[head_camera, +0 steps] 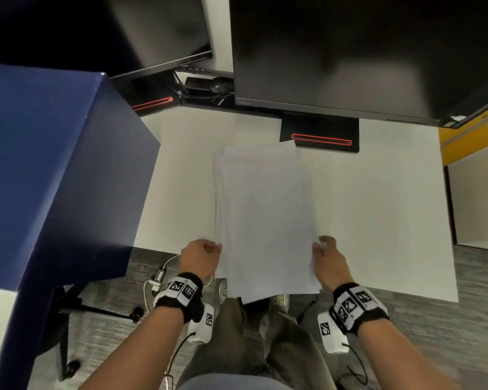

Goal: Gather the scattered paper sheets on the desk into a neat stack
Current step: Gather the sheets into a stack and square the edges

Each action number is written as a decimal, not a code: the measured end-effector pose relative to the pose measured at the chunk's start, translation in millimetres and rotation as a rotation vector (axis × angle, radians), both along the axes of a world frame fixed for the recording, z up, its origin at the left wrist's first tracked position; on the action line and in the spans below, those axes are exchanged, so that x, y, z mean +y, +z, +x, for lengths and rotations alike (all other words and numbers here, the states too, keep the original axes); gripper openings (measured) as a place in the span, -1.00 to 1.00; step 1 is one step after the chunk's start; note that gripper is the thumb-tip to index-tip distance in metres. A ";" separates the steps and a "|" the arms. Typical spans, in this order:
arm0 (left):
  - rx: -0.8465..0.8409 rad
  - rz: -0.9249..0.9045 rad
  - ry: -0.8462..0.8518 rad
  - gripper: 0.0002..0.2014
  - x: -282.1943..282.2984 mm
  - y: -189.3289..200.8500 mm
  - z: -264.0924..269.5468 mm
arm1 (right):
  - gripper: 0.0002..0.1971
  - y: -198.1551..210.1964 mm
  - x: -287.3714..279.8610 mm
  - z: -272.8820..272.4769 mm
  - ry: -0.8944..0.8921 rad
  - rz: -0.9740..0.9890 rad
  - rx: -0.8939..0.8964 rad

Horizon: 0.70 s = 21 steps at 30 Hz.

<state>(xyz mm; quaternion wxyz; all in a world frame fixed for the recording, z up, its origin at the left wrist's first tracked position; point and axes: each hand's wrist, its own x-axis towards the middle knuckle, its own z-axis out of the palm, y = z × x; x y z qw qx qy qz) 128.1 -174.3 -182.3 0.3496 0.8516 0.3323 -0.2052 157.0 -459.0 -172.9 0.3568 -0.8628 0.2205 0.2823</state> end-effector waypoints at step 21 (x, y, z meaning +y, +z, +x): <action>-0.263 -0.066 0.244 -0.76 14.9 8.4 163.6 | -0.52 -16.2 49.4 192.8 0.153 -0.070 -0.109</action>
